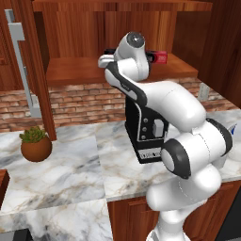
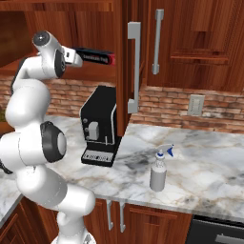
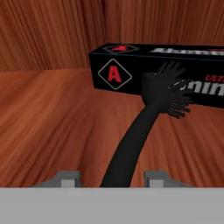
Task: Pick the spray and dish brush from the cabinet and place them on the counter.
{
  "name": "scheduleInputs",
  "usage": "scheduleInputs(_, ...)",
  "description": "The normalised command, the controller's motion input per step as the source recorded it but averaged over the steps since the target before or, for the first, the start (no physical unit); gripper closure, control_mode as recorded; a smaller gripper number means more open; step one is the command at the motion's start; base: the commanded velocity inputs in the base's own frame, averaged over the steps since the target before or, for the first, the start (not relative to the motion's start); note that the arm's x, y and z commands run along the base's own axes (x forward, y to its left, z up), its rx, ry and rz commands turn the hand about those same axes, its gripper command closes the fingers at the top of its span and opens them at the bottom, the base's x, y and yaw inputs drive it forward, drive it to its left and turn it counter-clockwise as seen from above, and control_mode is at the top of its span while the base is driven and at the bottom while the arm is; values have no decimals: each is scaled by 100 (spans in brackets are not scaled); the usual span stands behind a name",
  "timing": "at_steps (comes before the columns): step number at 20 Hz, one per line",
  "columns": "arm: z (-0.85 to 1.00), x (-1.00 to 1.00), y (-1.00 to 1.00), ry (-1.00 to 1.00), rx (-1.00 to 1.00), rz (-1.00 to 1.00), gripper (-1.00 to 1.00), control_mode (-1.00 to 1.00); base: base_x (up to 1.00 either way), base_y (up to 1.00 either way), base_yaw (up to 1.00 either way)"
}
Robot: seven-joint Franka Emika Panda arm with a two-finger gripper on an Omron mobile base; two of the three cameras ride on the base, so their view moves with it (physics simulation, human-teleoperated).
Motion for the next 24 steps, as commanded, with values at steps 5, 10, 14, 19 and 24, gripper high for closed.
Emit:
scheduleInputs(5, -31, 4, 0, 6, -1, 0, 100, -100, 0, 0, 0)
scheduleInputs(10, -61, -7, 0, 6, 0, 0, 100, -100, 0, 0, 0)
scheduleInputs(14, -81, -27, 0, 2, 0, 0, 100, -100, 0, 0, 0)
scheduleInputs(19, -82, -43, 0, 0, 0, 0, 100, -100, 0, 0, 0)
scheduleInputs(24, -75, -59, 0, 0, 0, 0, 100, -100, 0, 0, 0)
